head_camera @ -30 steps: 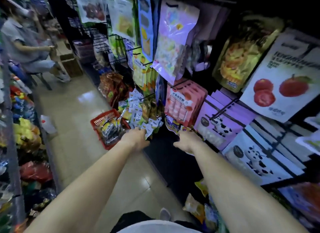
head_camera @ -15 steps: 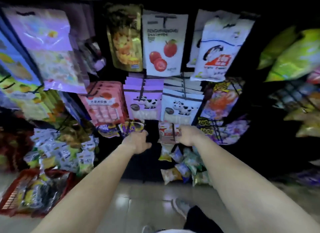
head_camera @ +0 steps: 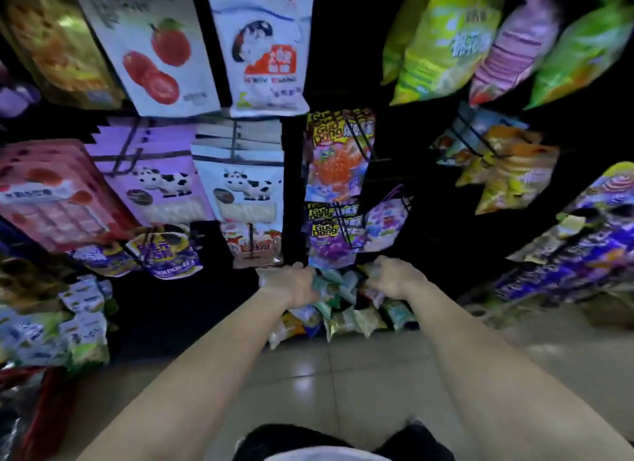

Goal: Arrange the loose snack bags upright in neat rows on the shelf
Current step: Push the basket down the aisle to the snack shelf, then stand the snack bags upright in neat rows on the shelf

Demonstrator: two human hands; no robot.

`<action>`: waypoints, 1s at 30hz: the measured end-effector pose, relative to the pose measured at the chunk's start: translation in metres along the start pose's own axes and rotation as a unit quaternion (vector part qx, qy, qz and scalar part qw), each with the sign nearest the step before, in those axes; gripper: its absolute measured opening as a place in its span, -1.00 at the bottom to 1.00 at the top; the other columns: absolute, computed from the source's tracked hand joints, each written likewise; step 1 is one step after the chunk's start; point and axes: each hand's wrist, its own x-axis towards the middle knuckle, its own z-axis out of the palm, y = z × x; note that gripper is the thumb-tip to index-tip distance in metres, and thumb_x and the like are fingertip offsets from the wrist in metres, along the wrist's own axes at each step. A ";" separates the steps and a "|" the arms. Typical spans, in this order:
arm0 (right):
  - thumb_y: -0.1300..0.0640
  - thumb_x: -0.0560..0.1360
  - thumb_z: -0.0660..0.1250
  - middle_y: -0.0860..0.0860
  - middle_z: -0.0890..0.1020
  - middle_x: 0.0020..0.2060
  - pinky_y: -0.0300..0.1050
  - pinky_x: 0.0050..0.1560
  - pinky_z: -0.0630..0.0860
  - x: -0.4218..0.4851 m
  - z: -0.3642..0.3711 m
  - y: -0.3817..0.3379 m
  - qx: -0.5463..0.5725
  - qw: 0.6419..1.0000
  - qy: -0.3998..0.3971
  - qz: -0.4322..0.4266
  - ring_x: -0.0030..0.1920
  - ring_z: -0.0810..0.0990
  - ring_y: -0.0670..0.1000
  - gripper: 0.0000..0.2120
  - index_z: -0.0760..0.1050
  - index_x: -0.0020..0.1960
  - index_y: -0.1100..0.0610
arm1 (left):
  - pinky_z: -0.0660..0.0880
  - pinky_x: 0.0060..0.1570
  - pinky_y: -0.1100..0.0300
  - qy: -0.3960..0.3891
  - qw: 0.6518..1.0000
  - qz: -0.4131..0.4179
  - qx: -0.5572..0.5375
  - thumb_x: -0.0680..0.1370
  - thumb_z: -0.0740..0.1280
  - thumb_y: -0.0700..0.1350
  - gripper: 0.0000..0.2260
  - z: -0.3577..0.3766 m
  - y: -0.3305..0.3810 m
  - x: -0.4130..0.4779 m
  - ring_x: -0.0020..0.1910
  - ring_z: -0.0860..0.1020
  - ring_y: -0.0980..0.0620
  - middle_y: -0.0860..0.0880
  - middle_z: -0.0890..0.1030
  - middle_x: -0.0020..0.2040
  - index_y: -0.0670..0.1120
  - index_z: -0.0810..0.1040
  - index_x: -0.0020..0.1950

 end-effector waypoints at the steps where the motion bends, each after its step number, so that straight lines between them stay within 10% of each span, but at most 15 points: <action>1: -0.16 0.55 0.28 0.14 0.52 0.31 -0.01 0.18 0.51 0.013 0.008 0.015 0.005 1.000 0.002 -0.010 0.23 0.54 0.16 -0.38 0.31 0.48 0.15 | 0.43 0.16 -0.01 0.002 1.000 0.000 0.001 0.55 0.24 0.21 -0.41 0.012 0.011 0.016 0.35 0.38 -0.21 -0.16 0.31 0.44 -0.06 0.27 0.49; 11: -0.13 0.44 0.27 0.10 0.62 0.06 -0.03 -0.06 0.57 0.235 0.201 0.170 0.000 0.998 -0.034 -0.047 0.01 0.62 0.15 -0.68 0.50 0.10 0.02 | 0.44 0.22 -0.07 0.015 0.999 -0.046 -0.012 0.54 0.25 0.19 -0.41 0.219 0.049 0.263 0.33 0.41 -0.17 -0.14 0.37 0.43 -0.06 0.27 0.50; 16: -0.18 0.55 0.23 0.11 0.55 0.26 -0.06 0.11 0.49 0.333 0.330 0.222 -0.013 0.998 -0.043 -0.034 0.19 0.54 0.15 -0.50 0.41 0.41 0.04 | 0.39 0.28 -0.05 -0.013 0.997 -0.068 0.022 0.56 0.21 0.24 -0.36 0.348 0.027 0.366 0.40 0.34 -0.18 -0.14 0.28 0.48 -0.03 0.19 0.55; 30: -0.15 0.50 0.28 0.09 0.57 0.17 0.03 0.13 0.52 0.282 0.408 0.306 0.055 0.997 -0.019 -0.041 0.12 0.55 0.14 -0.55 0.41 0.29 0.06 | 0.40 0.27 -0.01 0.026 0.997 -0.072 0.034 0.54 0.29 0.19 -0.39 0.437 0.058 0.328 0.37 0.38 -0.17 -0.16 0.35 0.43 -0.03 0.27 0.51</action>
